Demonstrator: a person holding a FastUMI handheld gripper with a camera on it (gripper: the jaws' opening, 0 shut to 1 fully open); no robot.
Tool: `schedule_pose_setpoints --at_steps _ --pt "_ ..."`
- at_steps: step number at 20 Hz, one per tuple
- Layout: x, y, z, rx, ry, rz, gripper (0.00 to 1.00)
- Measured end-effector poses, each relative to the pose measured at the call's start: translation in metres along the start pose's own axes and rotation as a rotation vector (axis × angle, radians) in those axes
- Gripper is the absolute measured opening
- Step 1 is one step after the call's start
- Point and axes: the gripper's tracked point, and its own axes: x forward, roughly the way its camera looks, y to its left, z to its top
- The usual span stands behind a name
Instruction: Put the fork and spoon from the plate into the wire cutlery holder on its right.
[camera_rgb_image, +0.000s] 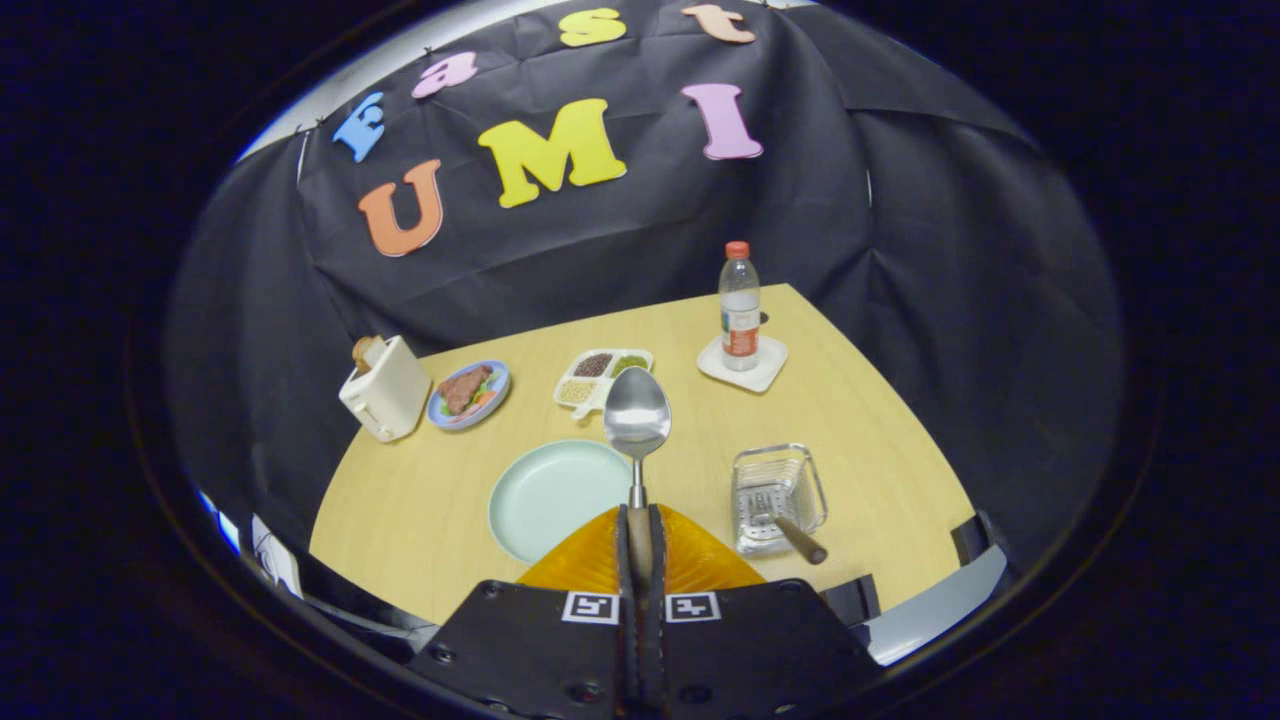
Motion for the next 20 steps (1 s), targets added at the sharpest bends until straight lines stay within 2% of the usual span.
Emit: schedule_pose_setpoints --at_steps 9,15,20 --pt "-0.006 -0.094 0.009 -0.005 0.014 -0.082 0.02" --pt "0.017 -0.114 -0.023 -0.021 0.121 -0.074 0.02" --pt "0.030 -0.117 -0.032 -0.036 0.159 -0.063 0.04"
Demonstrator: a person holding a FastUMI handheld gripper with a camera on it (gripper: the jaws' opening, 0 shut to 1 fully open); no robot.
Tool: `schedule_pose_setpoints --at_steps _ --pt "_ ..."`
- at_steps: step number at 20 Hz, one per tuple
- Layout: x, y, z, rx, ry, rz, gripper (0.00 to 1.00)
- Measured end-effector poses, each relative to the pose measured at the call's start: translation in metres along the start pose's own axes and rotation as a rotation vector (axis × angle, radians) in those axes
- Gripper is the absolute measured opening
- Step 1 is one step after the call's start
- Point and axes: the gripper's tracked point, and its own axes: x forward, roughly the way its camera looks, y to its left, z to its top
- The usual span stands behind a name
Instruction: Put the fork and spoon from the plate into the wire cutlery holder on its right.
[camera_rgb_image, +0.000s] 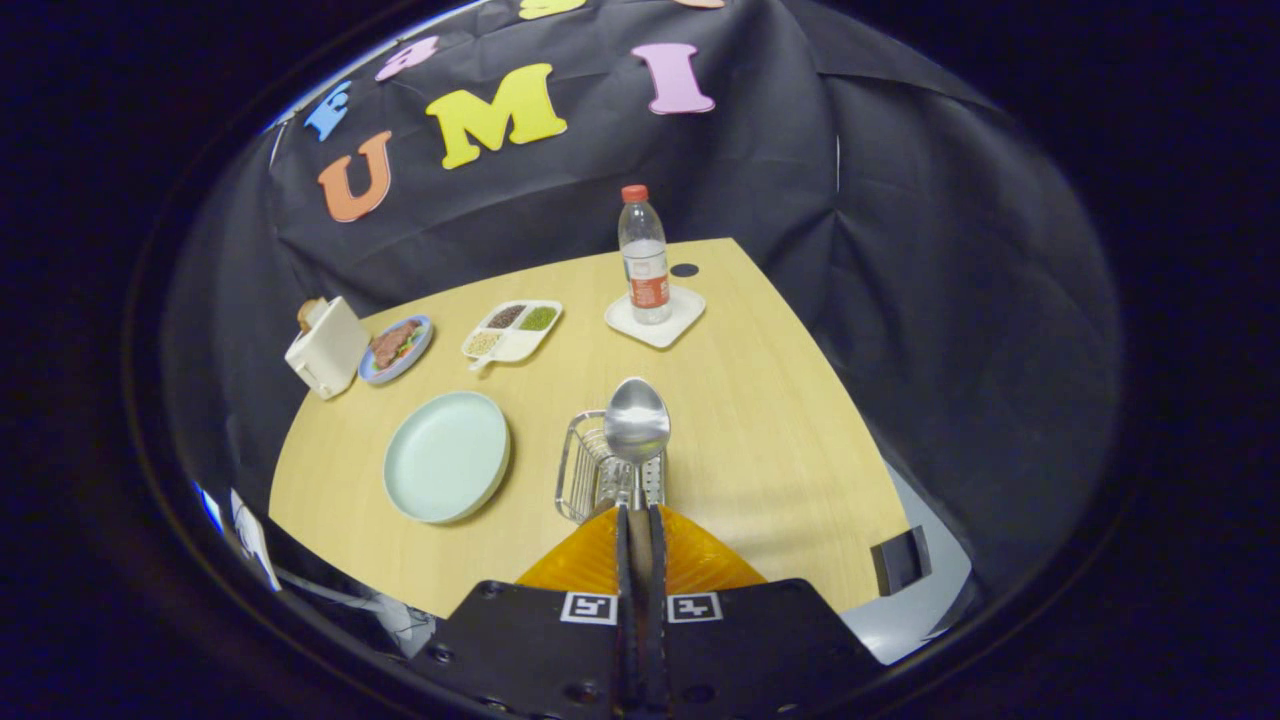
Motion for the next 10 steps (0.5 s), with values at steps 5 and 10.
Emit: schedule_pose_setpoints --at_steps 5,10 --pt "0.002 0.004 0.001 -0.004 -0.010 0.021 0.06" --pt "-0.011 0.010 0.014 -0.025 -0.089 0.026 0.15"
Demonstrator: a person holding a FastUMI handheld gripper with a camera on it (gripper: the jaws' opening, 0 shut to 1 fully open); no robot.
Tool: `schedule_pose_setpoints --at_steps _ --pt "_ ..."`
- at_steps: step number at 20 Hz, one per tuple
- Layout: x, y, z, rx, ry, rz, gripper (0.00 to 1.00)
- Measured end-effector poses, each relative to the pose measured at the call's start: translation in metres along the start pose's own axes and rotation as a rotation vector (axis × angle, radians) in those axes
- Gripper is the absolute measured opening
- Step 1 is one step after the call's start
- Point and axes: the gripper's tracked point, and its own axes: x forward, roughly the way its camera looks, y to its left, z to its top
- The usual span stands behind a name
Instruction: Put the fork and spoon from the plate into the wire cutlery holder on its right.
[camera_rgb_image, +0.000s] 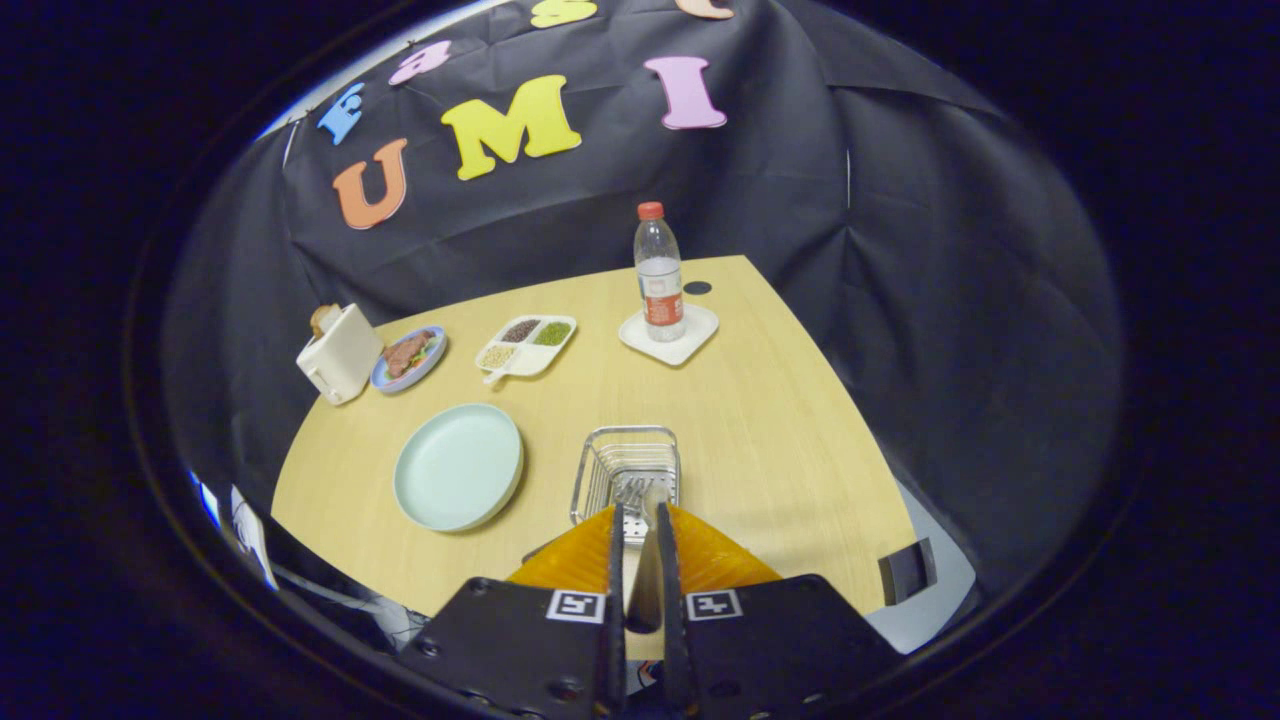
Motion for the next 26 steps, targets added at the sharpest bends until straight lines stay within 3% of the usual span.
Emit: schedule_pose_setpoints --at_steps 1,11,21,26 --pt "-0.001 0.001 0.003 -0.002 -0.014 0.001 0.28" --pt "-0.035 0.013 0.025 0.030 -0.178 -0.026 0.74" --pt "-0.105 0.063 0.046 -0.010 -0.452 -0.036 0.95" --pt "-0.137 0.085 0.047 -0.029 -0.566 -0.097 0.95"
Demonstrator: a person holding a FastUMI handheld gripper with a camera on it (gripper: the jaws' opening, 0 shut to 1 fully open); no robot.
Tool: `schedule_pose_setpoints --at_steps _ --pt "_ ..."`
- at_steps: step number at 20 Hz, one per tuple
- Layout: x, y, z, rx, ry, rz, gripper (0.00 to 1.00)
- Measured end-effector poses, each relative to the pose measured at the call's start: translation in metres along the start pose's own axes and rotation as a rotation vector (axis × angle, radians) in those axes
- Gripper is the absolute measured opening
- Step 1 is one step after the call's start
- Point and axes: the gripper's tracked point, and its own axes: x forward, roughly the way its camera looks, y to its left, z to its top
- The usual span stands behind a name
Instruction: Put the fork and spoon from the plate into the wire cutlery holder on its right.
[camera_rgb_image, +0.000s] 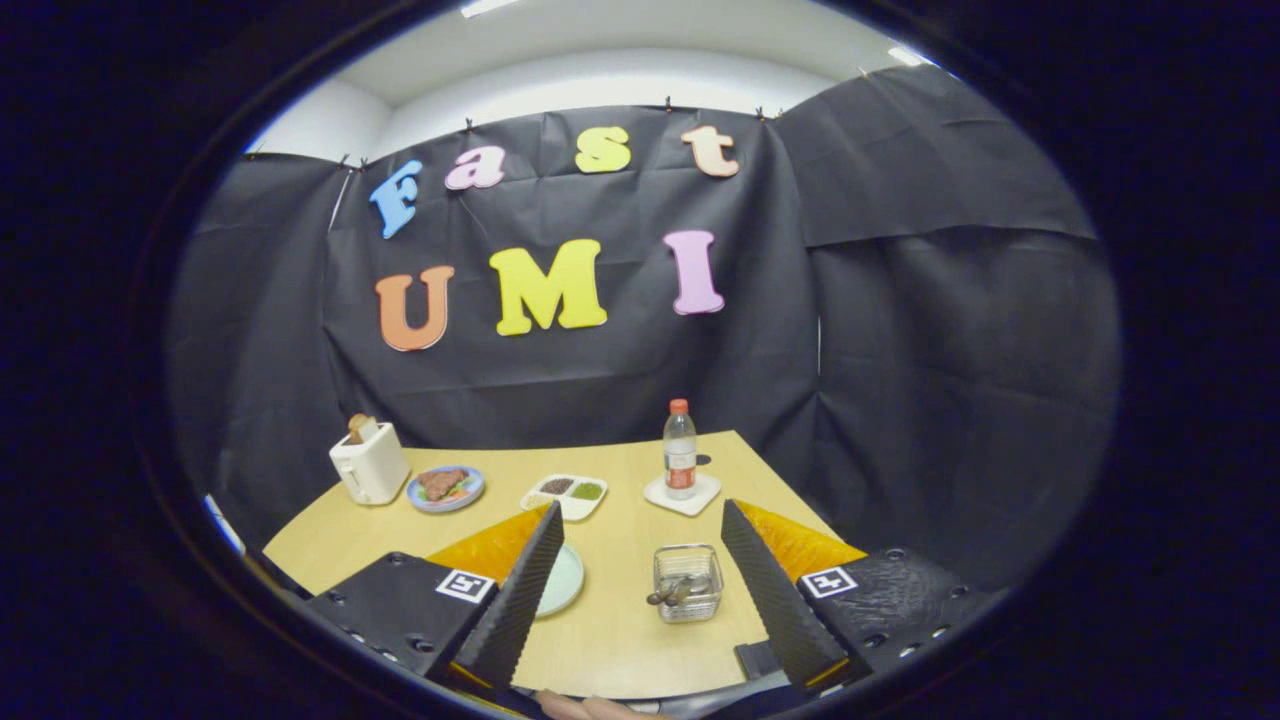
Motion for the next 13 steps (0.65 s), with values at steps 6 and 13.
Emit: schedule_pose_setpoints --at_steps 6,13 --pt "-0.020 0.035 0.009 -0.037 -0.095 -0.002 0.95" --pt "-0.037 0.055 0.009 -0.071 -0.166 0.005 0.95"
